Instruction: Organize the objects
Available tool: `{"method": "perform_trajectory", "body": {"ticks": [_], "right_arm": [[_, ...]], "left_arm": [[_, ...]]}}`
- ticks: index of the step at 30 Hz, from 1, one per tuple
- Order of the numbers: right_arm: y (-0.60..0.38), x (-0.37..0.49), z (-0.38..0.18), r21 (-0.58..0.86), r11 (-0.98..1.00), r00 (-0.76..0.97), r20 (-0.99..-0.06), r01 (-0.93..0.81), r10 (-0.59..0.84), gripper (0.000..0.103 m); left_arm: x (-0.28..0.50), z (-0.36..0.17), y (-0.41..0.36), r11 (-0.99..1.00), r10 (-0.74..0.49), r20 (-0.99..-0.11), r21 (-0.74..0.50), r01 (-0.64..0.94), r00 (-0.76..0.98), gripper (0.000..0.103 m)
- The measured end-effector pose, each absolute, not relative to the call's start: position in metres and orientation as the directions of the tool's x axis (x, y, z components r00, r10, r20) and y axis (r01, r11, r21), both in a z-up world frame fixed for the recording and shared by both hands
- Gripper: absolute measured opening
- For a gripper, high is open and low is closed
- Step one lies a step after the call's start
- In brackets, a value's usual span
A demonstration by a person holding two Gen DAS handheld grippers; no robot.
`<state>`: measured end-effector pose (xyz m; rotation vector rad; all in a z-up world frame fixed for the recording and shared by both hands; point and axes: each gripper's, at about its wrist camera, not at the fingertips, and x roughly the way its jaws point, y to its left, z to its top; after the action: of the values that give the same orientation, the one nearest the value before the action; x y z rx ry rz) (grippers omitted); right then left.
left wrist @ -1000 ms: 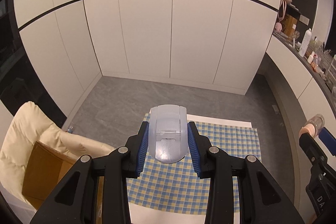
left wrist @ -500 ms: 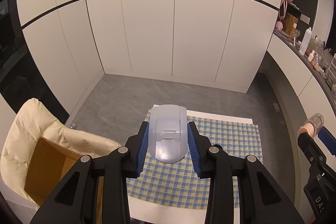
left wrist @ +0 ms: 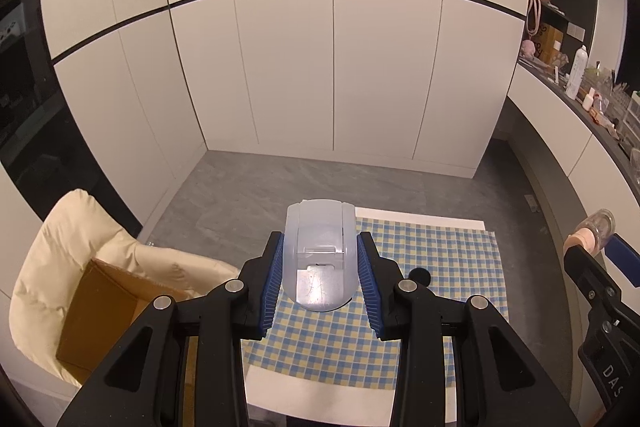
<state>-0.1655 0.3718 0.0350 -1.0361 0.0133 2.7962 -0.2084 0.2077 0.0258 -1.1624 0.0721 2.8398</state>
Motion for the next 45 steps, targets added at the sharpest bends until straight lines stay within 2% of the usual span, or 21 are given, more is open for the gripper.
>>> {"method": "perform_trajectory", "body": {"ticks": [7,12,27,45], "right_arm": [[0.358,-0.136,0.031,-0.056,-0.987,-0.75,-0.645,-0.15,0.151,0.064],[0.345,-0.109,0.029,-0.058,-0.988,-0.762,-0.631,-0.141,0.146,0.064],[0.323,-0.018,0.004,-0.007,-0.994,-0.756,-0.648,-0.108,0.087,0.064],[0.329,0.039,-0.035,0.028,-0.993,-0.706,-0.706,-0.113,0.061,0.064]], "left_arm": [[-0.171,0.023,0.194,-0.996,0.056,-0.695,0.015,-0.093,-0.717,0.036],[-0.143,0.018,0.188,-0.99,0.112,-0.707,-0.022,-0.136,-0.698,0.036],[-0.063,-0.016,0.142,-0.994,0.088,-0.703,-0.015,-0.11,-0.706,0.036],[-0.007,-0.042,0.107,-0.995,0.049,-0.725,0.027,-0.1,-0.687,0.036]]}}
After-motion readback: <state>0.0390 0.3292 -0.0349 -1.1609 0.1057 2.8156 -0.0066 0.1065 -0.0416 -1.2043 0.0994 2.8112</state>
